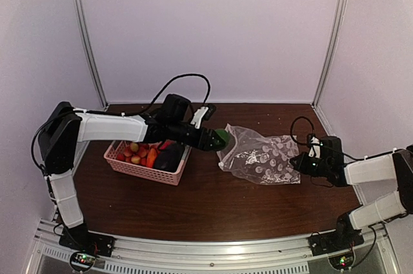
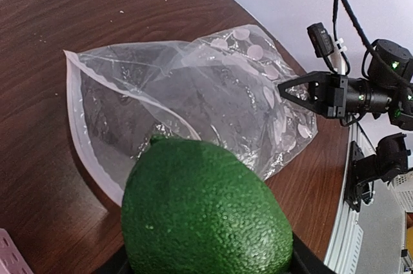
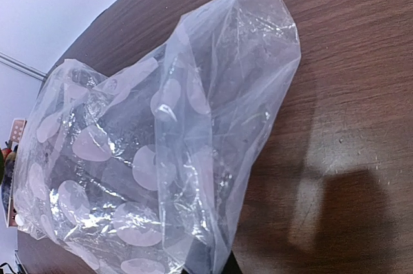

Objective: Open the zip-top bag and remove the fake food

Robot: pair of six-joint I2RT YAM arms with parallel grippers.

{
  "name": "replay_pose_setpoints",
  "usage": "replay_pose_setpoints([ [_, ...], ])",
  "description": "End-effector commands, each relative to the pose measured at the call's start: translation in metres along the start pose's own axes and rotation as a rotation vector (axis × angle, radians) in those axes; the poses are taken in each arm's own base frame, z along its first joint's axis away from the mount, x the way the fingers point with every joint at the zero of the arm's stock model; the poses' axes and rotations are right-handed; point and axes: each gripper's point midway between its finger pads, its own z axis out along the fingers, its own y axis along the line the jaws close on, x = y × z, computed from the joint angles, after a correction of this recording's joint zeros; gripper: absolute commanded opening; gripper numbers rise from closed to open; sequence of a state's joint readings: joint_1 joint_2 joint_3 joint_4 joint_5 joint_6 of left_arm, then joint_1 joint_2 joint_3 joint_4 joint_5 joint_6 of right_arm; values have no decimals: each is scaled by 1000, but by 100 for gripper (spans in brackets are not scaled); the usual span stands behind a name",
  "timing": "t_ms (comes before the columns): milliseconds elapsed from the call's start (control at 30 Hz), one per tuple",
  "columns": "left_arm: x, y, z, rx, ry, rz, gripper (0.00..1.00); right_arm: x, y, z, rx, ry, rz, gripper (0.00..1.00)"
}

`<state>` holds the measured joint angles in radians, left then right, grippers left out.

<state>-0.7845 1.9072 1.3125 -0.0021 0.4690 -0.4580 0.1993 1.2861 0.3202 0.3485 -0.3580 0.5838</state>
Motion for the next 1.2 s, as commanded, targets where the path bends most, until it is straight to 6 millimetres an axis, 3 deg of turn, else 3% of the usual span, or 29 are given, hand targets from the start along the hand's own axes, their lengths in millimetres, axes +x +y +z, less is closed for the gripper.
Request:
replay_pose_setpoints([
  [0, -20, -3, -27, -23, -72, 44, 44, -1, -10, -1, 33, -12, 12, 0],
  [167, -21, 15, -55, -98, -91, 22, 44, -2, -6, 0, 12, -9, 5, 0],
  [300, -21, 39, -90, -180, -120, -15, 44, -3, -3, 1, 1, -3, -3, 0],
  [467, -8, 79, -136, -332, -144, -78, 45, -3, -1, 1, -9, 1, -20, 0],
  [633, 13, 123, -165, -486, -122, -145, 48, -3, 1, 3, -17, 14, -37, 0],
  [900, 33, 162, -169, -619, -58, -203, 51, -3, 2, 4, -23, 24, -40, 0],
  [1167, 47, 187, -163, -706, -14, -226, 58, -3, 4, 6, -31, 33, -45, 0],
])
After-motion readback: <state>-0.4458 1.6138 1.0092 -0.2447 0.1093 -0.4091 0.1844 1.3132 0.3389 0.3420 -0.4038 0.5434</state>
